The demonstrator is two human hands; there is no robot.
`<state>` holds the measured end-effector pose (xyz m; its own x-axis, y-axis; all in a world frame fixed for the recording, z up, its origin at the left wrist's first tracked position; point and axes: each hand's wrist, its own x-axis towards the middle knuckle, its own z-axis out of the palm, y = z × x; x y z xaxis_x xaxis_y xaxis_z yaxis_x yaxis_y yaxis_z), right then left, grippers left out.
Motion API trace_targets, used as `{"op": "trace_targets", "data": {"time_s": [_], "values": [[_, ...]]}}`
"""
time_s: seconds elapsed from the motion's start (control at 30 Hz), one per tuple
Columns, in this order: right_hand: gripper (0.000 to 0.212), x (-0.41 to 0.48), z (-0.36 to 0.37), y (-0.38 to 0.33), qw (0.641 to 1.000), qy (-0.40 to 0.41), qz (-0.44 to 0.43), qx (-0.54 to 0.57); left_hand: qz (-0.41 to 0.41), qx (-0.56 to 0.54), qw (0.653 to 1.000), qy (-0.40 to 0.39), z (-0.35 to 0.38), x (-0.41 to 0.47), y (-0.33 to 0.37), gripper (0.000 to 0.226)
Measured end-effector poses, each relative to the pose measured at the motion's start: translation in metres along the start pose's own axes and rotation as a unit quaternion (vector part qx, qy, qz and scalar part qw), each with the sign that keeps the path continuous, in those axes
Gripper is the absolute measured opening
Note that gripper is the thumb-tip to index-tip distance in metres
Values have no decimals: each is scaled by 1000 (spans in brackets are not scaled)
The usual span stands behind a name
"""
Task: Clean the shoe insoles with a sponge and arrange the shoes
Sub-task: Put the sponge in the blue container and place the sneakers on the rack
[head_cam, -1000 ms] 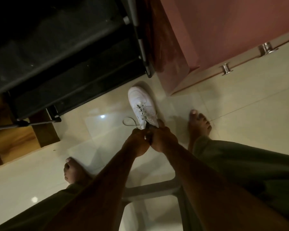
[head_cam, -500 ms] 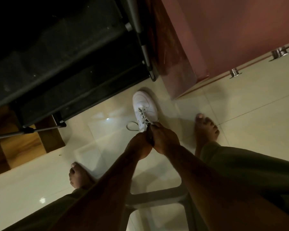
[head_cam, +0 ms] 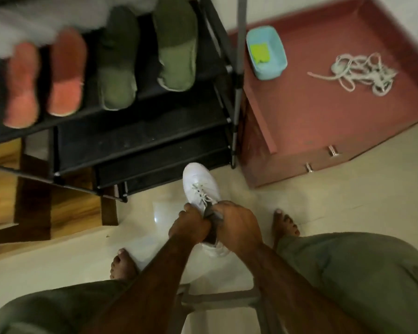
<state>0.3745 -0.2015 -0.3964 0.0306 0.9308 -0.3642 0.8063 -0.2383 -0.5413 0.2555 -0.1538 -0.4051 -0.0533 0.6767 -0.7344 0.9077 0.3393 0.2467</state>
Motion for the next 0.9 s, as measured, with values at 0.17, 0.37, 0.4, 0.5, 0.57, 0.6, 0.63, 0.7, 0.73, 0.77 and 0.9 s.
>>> {"op": "trace_targets", "data": {"time_s": [0.17, 0.37, 0.4, 0.5, 0.57, 0.6, 0.63, 0.7, 0.73, 0.77, 0.9], "values": [[25, -39, -48, -55, 992, 117, -37, -6, 58, -52, 995, 68, -58, -61, -3, 41], [15, -78, -103, -100, 975, 212, -61, 16, 131, -78, 981, 124, -117, -131, 2, 35], [10, -82, -112, -106, 972, 224, -65, 18, 141, -82, 978, 131, -124, -141, 3, 37], [21, -89, -144, -131, 962, 260, -84, 11, 162, -74, 968, 179, -146, -169, 11, 37], [34, -91, -169, -151, 955, 281, -93, 30, 189, -55, 955, 223, -162, -187, 18, 34], [38, -91, -183, -160, 952, 287, -97, 35, 208, -40, 946, 244, -173, -196, 22, 32], [42, -89, -195, -166, 954, 282, -95, 29, 227, -28, 939, 256, -180, -205, 26, 31], [46, -88, -225, -180, 955, 279, -97, 4, 269, -26, 921, 282, -201, -221, 35, 30], [44, -88, -240, -185, 954, 283, -102, -8, 288, -33, 911, 292, -211, -227, 39, 31], [42, -90, -254, -190, 950, 293, -109, -17, 309, -44, 901, 303, -221, -234, 43, 31], [42, -95, -307, -206, 921, 360, -145, 12, 378, -79, 858, 339, -270, -259, 65, 36]]}}
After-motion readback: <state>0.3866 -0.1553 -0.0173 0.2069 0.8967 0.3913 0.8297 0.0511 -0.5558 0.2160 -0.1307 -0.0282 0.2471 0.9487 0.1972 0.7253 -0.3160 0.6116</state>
